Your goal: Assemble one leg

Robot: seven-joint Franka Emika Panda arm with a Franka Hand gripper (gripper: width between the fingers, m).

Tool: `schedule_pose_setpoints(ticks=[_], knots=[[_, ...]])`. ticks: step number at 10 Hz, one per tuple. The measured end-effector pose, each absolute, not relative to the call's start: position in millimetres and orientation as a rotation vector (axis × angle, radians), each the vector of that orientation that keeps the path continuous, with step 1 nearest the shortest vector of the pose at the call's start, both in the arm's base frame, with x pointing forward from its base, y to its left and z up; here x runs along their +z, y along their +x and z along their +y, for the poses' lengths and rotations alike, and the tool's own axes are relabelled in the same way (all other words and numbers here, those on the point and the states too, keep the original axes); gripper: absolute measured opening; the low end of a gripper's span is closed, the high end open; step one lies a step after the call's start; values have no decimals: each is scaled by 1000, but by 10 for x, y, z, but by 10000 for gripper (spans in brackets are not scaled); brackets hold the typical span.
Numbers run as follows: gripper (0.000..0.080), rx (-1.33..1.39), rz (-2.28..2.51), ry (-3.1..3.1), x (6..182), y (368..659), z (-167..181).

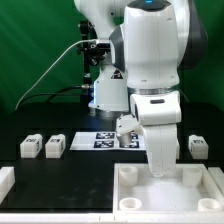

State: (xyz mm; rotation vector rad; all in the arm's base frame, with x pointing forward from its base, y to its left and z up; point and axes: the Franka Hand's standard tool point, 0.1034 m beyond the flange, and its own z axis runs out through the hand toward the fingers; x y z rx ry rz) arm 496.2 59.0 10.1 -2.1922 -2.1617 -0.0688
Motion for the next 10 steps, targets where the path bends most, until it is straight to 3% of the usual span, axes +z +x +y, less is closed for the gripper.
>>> schedule_pose_setpoints(ticks=[4,6,7,8,9,10], knots=[[60,-64,-2152,-2194,99,4959,600],[370,-64,-2151,-2195,98,4959,596],[370,-64,-2151,-2196,98,4959,594],[550,-64,-2150,-2196,98,4959,593],[619,-64,-2150,-2196,98,4959,592],[619,-64,-2150,-2196,97,4959,590]])
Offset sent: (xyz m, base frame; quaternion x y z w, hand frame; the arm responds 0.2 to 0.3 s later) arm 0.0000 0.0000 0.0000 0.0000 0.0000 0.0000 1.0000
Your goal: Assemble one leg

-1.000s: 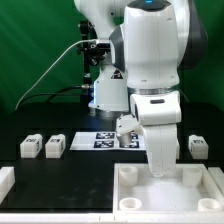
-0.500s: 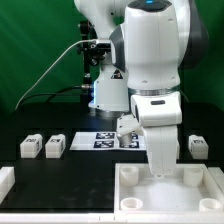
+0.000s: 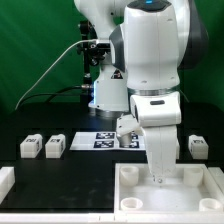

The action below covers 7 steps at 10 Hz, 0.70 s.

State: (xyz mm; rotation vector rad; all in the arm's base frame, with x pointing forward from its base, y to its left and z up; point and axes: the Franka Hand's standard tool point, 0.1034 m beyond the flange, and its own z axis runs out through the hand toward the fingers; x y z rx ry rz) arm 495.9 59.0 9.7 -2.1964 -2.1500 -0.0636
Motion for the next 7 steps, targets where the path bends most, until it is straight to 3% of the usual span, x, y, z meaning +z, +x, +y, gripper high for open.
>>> schedule_pose_setpoints(ticks=[6,7], knots=[[649,-63,-2144,-2202,98,4960,581],[649,-66,-2061,-2288,166,4987,547]])
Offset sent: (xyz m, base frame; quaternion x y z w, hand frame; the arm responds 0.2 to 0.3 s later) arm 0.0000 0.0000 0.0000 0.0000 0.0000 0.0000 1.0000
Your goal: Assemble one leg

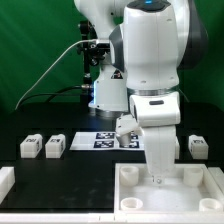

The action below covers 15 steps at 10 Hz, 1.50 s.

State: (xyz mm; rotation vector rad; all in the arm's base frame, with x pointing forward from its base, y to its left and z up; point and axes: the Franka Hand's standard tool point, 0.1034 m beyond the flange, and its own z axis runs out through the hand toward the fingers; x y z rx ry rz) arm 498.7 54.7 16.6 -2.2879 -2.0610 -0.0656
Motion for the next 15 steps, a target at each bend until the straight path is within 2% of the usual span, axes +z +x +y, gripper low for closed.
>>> schedule_pose_setpoints(ticks=[2,5,8,10,12,14,15], knots=[[649,-65,-1938,-2400,315,4891,625],[649,-57,-1360,-2756,474,4682,999],[649,-61,-769,-2951,475,4533,1424],[649,-39,-424,-2998,469,4521,1451],[649,-30,-355,-3003,461,4510,1465],[649,101,-192,-3006,435,4380,1563],[649,308,-147,-3009,471,4313,1635]])
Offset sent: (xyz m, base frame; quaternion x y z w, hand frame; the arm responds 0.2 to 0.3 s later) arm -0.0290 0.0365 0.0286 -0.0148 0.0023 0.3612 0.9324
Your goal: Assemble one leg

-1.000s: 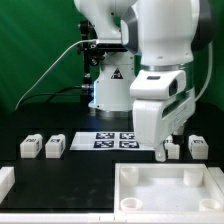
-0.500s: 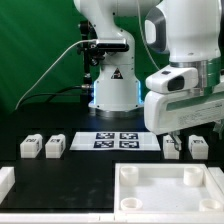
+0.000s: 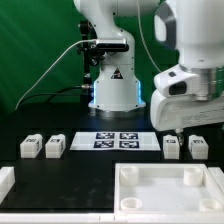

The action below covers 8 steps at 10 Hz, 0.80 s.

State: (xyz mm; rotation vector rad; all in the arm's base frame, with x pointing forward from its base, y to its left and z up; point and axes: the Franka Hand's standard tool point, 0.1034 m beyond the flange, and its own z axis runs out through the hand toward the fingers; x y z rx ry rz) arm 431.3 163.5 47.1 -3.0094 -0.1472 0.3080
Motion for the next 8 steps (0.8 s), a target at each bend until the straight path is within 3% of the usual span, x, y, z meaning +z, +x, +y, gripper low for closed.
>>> schedule_pose_setpoints(ticks=[5,8], knots=[[649,1061,-136,-2832,482,4290,1695],[649,1145,-106,-2803,384,4268,1722]])
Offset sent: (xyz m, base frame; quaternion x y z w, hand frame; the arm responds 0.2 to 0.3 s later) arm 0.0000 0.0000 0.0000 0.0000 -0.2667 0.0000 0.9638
